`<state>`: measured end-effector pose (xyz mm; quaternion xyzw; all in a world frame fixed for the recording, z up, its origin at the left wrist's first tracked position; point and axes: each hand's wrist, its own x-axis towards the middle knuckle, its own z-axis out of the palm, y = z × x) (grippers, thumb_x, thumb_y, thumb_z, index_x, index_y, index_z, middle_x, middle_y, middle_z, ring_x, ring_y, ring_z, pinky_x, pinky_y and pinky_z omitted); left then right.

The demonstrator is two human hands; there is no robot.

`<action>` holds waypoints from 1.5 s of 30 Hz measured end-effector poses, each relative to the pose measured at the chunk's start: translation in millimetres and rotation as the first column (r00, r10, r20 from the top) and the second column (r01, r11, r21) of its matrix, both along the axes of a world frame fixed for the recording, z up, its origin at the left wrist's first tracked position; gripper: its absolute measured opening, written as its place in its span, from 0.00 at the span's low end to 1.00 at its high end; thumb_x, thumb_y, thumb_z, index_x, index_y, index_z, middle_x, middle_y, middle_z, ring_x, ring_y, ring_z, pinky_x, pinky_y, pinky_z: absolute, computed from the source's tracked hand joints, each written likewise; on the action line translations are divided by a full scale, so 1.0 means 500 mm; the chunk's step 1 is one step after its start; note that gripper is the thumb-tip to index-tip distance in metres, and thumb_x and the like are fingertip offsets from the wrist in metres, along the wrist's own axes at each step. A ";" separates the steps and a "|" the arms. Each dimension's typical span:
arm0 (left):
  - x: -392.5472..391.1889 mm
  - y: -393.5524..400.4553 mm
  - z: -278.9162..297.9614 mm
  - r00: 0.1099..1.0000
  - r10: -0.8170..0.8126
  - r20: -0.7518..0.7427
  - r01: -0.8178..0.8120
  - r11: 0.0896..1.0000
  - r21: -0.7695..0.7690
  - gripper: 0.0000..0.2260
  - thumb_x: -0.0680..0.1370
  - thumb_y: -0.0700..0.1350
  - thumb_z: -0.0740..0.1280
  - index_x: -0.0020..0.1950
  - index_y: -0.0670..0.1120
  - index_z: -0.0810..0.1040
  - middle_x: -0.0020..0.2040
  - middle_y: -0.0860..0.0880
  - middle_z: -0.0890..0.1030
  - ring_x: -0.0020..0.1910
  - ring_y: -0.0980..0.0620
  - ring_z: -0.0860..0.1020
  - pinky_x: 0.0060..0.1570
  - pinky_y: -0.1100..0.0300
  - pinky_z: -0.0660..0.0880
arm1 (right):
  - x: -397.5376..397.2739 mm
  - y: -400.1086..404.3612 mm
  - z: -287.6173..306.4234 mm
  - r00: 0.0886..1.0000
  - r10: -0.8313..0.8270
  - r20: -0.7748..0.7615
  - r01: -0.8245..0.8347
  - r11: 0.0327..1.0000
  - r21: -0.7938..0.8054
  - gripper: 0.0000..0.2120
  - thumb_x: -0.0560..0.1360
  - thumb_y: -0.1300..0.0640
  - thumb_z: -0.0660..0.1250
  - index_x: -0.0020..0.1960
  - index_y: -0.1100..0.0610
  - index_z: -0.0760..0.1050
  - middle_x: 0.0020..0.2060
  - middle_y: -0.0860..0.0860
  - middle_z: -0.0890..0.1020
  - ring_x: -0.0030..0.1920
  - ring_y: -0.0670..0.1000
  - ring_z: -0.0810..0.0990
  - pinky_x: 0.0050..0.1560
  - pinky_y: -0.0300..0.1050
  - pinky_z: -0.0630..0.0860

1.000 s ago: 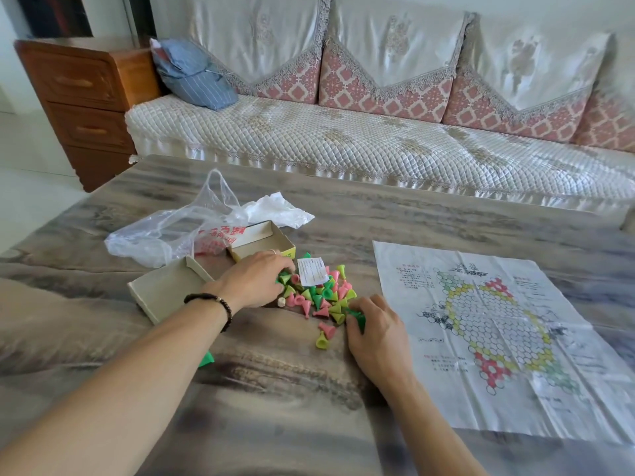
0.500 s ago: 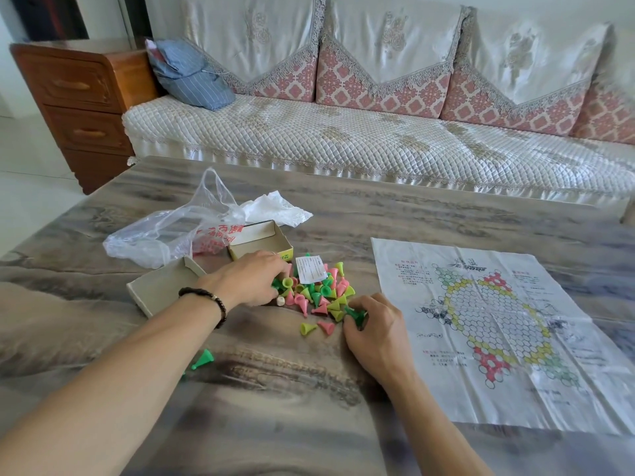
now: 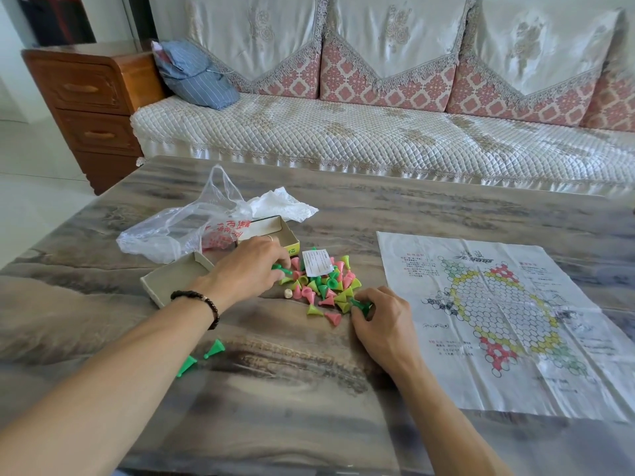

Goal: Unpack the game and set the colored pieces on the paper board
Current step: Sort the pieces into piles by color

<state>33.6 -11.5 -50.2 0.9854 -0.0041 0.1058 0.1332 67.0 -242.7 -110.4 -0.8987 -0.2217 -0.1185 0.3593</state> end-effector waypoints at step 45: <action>-0.324 0.107 -0.033 0.950 0.081 -0.302 -0.154 0.962 -0.227 0.26 0.70 0.53 0.75 0.65 0.50 0.73 0.55 0.52 0.73 0.51 0.53 0.72 0.50 0.57 0.70 | -0.234 0.205 0.074 0.886 0.367 -0.284 -0.444 0.846 -0.294 0.22 0.69 0.51 0.74 0.62 0.53 0.76 0.55 0.50 0.74 0.53 0.49 0.74 0.51 0.40 0.72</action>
